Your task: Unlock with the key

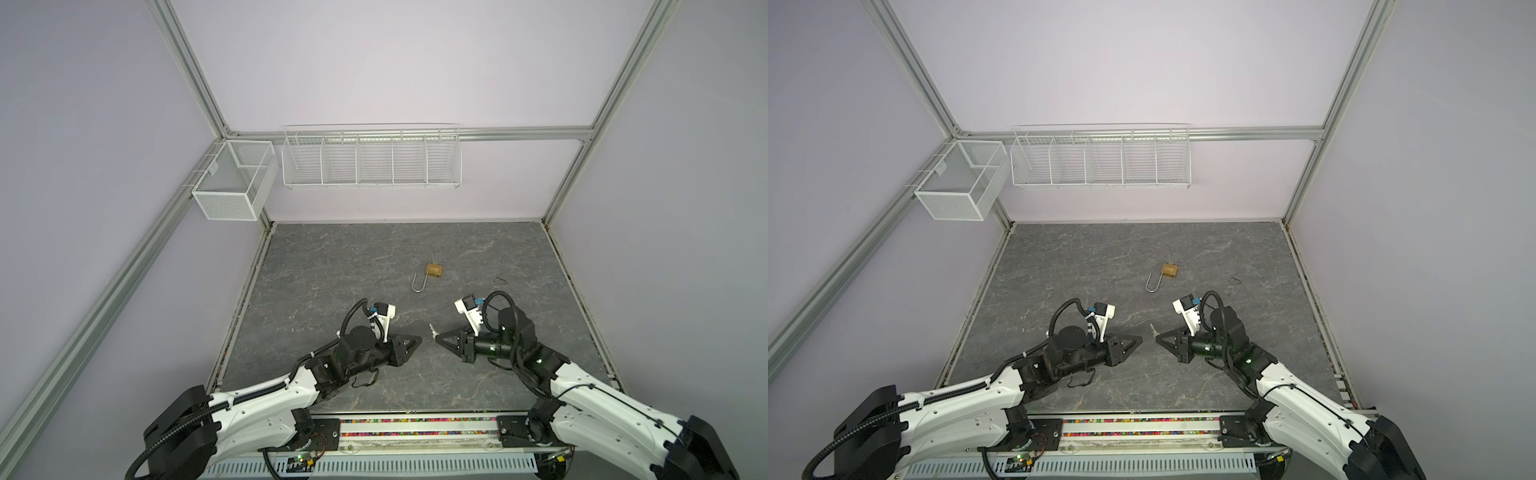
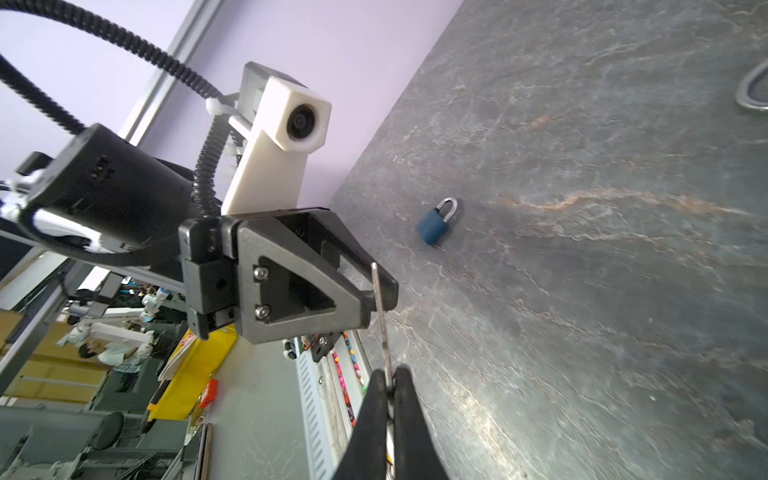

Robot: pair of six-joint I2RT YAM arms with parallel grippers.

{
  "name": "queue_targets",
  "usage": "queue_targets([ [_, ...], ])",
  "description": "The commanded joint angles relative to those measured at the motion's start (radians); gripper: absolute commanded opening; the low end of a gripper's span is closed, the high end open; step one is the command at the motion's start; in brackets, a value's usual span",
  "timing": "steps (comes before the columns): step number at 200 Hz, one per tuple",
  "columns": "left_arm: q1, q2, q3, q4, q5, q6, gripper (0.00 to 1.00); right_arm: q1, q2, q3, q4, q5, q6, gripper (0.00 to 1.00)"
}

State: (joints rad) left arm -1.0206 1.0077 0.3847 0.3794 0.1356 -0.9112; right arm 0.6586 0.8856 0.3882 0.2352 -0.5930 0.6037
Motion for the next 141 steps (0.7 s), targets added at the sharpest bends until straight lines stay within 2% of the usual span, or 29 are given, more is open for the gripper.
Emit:
queue_targets([
  [1, -0.003, -0.035, -0.026, 0.239, 0.002, -0.023, 0.30, -0.005, 0.006, 0.023, 0.069, -0.046, 0.020, 0.06],
  [30, -0.001, -0.061, -0.011, 0.174, -0.011, 0.003, 0.35, -0.005, 0.013, 0.042, 0.074, -0.071, 0.026, 0.06],
  [141, 0.002, 0.063, 0.089, 0.195, 0.024, 0.041, 0.33, -0.004, 0.036, 0.075, 0.062, -0.097, 0.022, 0.06],
])
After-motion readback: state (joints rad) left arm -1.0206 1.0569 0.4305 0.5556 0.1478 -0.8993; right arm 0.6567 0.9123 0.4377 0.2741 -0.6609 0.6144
